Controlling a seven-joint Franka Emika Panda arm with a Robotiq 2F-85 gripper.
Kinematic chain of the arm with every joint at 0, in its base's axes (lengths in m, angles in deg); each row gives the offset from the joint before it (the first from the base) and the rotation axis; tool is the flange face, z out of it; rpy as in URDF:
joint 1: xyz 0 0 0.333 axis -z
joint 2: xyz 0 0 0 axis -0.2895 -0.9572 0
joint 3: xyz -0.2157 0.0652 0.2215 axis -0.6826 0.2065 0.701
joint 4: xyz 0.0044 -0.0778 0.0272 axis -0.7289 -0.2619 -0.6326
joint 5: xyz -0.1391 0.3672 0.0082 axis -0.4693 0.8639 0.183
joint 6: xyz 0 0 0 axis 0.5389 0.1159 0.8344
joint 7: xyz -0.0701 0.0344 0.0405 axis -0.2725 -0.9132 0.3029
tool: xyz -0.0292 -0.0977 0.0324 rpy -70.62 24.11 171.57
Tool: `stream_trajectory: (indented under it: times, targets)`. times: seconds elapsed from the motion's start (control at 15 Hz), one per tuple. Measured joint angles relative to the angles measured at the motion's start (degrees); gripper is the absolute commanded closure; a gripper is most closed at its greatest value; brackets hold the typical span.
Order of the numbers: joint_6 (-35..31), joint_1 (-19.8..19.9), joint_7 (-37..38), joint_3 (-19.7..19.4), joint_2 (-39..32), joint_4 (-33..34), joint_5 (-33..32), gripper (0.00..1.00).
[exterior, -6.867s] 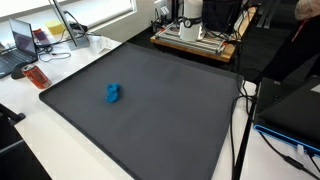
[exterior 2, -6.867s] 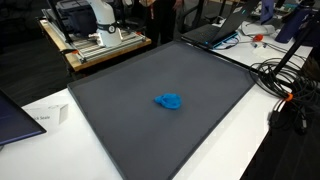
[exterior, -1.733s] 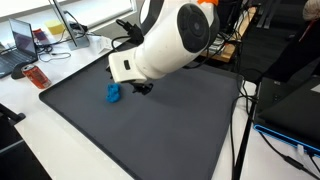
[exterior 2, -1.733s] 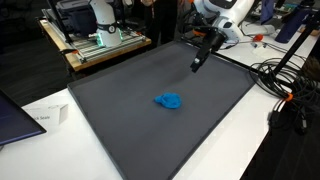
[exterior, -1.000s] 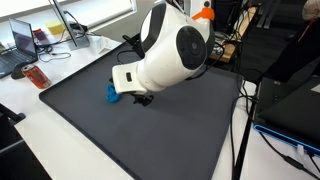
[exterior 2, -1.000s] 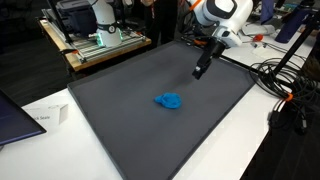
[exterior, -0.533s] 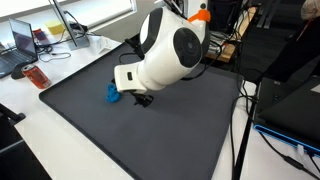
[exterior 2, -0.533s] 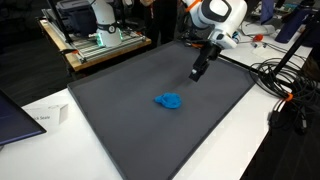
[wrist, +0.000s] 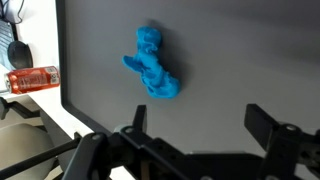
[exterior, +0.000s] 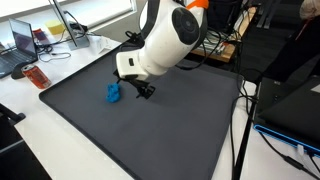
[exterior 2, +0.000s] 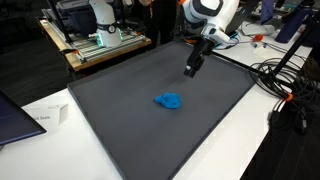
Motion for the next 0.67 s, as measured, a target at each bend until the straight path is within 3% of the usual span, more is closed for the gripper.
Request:
stream_trajectory:
  times: [0.67]
  targets:
    - [-20.6, 4.5, 0.0, -1.0, 9.4, -17.2, -5.4, 0.0]
